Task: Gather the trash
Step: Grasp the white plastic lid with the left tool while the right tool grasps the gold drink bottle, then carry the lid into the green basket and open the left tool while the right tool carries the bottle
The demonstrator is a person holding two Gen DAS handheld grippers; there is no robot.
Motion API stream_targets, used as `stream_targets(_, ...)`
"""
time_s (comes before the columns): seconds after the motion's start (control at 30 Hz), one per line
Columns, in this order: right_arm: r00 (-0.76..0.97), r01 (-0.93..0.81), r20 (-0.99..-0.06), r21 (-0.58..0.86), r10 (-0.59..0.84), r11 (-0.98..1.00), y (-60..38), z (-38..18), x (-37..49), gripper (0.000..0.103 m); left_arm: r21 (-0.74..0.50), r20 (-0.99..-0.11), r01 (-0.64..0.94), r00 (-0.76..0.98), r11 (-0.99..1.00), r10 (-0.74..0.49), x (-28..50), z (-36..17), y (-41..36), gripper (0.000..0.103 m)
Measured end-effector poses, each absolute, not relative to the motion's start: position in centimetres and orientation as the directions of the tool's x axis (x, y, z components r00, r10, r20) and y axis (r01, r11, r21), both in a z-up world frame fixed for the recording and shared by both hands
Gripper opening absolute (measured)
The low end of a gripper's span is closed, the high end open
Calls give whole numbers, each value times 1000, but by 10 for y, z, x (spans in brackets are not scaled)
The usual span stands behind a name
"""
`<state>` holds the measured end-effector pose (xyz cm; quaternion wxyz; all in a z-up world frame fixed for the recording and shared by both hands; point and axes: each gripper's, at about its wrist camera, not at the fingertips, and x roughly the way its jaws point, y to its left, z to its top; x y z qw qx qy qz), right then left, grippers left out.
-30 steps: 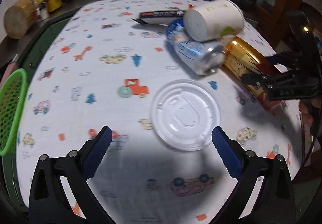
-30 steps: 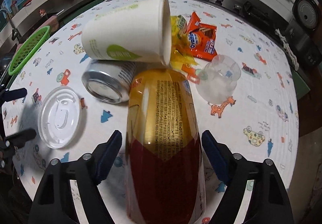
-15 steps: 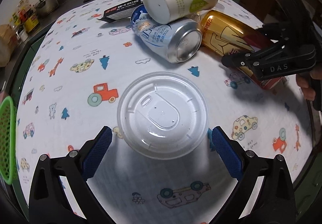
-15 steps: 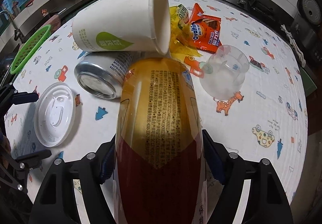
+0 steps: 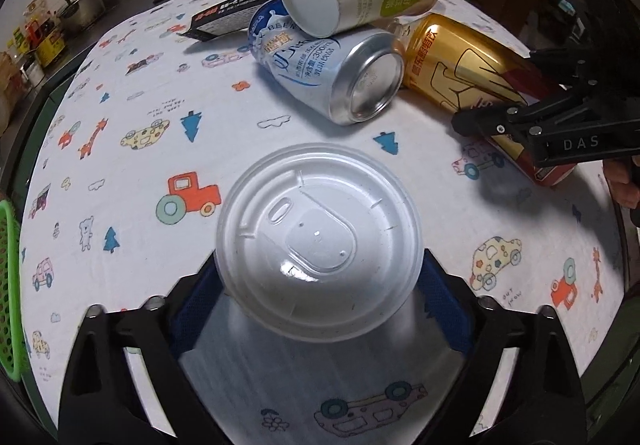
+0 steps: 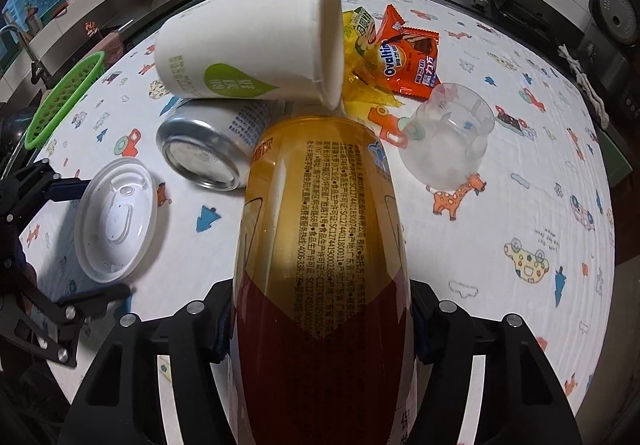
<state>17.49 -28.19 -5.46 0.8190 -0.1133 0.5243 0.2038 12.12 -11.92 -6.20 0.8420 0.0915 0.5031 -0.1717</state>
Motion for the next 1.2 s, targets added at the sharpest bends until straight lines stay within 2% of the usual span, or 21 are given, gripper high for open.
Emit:
stream_targets(0.33,374,-433,-898,53,233,900,-288,-45,145,62,4,-846,392,492,920,-206,105,-47,-112,89)
stream_targets(0.63,429,-443,-867,45,256,896,-278,-14,114,62,-6,-817,360,536,933,-213,94,-30,-84,89)
stream_targets(0.9,445,-510,-847,28,292,860,-232,8,104,62,-22,-783,277,592,961,-189,84,-9,-38,89)
stream_targets(1.2,440,-593,-825,28,353,804,-158,26,110,62,-32,-741,125,662,992,-108,74,17,42,89)
